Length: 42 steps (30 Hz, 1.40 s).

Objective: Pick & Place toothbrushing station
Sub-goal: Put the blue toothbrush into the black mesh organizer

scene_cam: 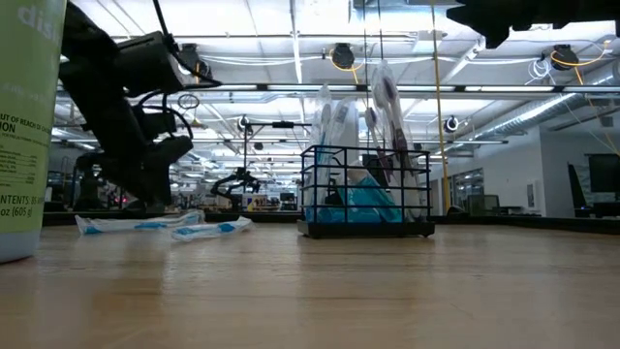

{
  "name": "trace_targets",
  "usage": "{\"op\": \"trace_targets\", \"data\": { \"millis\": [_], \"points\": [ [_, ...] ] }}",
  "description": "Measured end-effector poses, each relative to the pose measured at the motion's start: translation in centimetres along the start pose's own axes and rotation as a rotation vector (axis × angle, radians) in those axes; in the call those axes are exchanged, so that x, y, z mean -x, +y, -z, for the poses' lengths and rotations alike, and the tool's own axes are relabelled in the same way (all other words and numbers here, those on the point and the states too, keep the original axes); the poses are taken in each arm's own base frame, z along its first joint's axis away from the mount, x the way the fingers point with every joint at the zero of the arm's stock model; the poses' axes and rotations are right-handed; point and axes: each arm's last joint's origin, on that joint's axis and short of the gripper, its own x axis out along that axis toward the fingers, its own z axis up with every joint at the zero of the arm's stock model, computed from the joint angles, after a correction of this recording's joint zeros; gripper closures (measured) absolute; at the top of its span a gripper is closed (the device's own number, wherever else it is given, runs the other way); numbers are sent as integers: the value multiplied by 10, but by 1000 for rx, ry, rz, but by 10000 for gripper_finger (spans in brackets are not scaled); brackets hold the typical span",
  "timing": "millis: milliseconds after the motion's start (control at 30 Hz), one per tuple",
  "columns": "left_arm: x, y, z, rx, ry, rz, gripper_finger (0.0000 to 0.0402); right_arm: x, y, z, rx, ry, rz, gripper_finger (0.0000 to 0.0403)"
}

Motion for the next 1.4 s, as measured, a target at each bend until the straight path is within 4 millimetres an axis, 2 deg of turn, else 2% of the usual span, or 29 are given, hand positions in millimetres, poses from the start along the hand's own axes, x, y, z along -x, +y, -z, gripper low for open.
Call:
{"op": "trace_targets", "data": {
  "millis": [167,400,633,833,1033,1167,1333,1400],
  "points": [
    [-8,3,-8,-5,36,28,231,10,-1,0,6,-39,24,220],
    [-19,-5,-14,-23,41,108,231,17,-2,3,29,-62,50,220],
    [-34,-6,-4,-49,105,69,231,22,-4,13,40,-51,154,220],
    [-44,-10,-1,-59,93,50,231,23,-4,14,43,-51,155,220],
    [-45,-10,-1,-58,102,52,233,23,-4,14,31,-52,154,220],
    [-45,-10,0,-50,131,70,272,23,-4,14,25,-52,154,220],
    [-45,-10,2,-42,159,79,379,23,-4,14,17,-53,153,220],
    [-44,-10,2,-42,158,80,386,22,-4,15,17,-50,155,220]
  ]
}}
